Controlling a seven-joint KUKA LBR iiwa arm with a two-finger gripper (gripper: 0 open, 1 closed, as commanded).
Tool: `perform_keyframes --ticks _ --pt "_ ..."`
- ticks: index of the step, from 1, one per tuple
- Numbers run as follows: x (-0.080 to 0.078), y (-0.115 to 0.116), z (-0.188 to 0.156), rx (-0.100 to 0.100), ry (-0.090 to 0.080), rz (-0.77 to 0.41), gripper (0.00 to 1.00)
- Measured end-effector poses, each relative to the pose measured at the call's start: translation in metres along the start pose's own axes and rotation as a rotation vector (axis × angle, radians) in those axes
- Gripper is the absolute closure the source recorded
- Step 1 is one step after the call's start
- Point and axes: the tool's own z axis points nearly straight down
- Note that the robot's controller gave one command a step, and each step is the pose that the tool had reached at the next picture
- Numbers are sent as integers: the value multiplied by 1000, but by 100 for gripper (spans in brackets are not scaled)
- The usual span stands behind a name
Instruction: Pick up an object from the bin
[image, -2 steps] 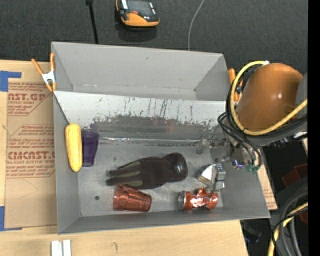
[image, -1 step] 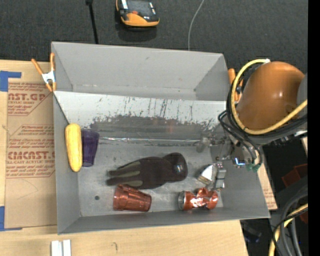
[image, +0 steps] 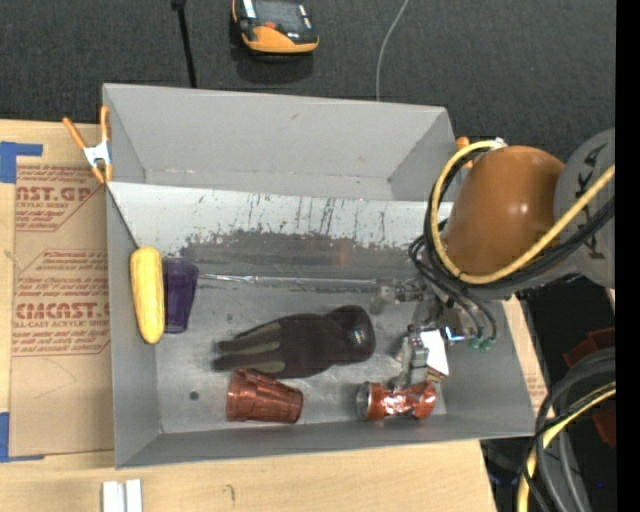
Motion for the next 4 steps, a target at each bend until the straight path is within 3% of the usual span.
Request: perform_keyframes --ticks 1,2,3,4 --pt "-4 37 65 -1 2 -86 0" --pt "-15 61 77 -3 9 -197 0" --pt "-34 55 95 -4 4 -298 0" --pt "-40 64 119 -4 5 -314 100"
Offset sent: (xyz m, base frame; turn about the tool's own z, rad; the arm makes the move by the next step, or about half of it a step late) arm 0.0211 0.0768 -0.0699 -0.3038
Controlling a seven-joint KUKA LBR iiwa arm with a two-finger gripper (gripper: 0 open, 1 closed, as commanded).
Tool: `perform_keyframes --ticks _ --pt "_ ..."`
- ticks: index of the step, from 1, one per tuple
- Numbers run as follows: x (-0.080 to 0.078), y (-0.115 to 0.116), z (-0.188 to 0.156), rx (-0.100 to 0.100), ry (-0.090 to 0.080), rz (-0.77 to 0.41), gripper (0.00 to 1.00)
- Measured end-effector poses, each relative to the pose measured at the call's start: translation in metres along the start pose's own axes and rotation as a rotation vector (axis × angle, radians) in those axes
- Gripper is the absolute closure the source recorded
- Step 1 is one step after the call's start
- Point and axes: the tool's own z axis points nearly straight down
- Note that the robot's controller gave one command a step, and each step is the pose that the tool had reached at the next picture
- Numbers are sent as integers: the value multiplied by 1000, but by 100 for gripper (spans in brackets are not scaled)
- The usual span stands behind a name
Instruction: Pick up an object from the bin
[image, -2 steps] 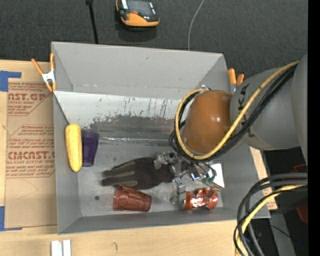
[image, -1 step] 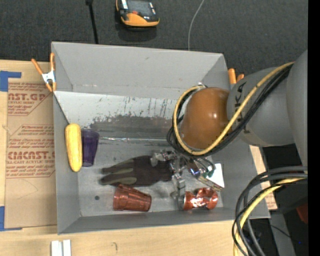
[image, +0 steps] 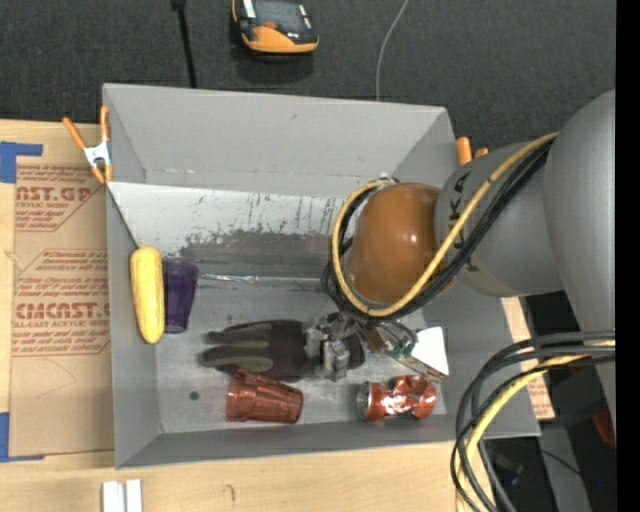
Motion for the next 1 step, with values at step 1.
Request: perform_keyframes --ticks 1 --pt "0 0 0 0 0 0 100"
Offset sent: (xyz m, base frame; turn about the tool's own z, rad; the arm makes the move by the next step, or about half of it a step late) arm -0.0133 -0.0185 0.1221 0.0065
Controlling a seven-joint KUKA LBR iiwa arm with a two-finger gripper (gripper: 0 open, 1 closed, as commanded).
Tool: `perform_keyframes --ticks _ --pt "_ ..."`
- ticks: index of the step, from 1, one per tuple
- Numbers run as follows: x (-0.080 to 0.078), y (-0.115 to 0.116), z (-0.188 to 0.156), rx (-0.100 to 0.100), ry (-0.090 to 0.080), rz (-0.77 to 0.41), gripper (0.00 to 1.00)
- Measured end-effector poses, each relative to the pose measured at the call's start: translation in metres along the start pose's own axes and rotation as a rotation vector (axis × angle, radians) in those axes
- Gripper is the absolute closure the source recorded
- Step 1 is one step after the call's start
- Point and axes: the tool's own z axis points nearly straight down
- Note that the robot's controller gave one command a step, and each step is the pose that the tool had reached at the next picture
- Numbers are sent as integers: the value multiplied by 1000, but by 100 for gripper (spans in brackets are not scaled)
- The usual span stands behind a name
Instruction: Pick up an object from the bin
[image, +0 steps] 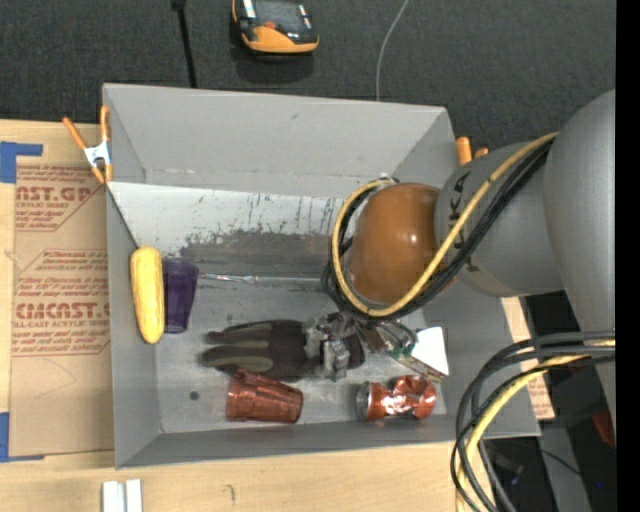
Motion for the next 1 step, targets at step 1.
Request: perform_keyframes --ticks 1 --pt "19 -12 -122 2 0 7 100"
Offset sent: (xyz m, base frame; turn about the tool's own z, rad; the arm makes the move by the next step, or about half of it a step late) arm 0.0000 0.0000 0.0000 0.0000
